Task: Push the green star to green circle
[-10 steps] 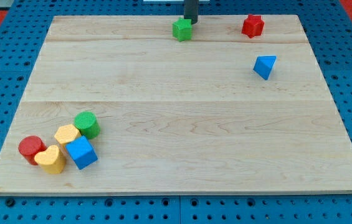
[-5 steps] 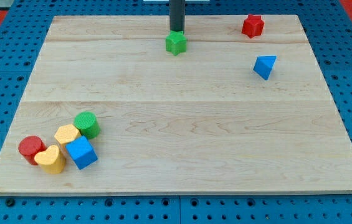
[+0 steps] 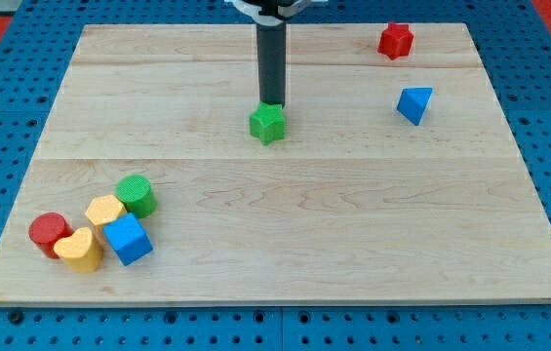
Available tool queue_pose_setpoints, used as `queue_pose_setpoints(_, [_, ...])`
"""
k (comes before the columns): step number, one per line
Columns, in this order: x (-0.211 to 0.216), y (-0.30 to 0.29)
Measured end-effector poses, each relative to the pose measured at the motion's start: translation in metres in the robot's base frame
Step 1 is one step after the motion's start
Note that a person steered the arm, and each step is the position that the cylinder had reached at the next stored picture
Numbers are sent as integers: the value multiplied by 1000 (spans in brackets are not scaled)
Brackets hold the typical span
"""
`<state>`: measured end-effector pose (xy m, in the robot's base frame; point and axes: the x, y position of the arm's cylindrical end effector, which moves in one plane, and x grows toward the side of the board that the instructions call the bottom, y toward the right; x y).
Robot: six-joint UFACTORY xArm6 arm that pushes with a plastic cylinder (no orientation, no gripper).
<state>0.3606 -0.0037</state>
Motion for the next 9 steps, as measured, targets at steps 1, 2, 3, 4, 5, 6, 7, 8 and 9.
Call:
queue_pose_setpoints(1, [18, 1])
queue_pose_setpoints(2, [40, 1])
queue_pose_setpoints(3, [62, 1])
queue_pose_setpoints(4, [81, 1])
queue_pose_setpoints(5, [99, 1])
queue_pose_setpoints(6, [114, -9])
queue_pose_setpoints(7, [115, -34])
queue_pose_setpoints(8, [120, -54])
queue_pose_setpoints(9, [132, -71])
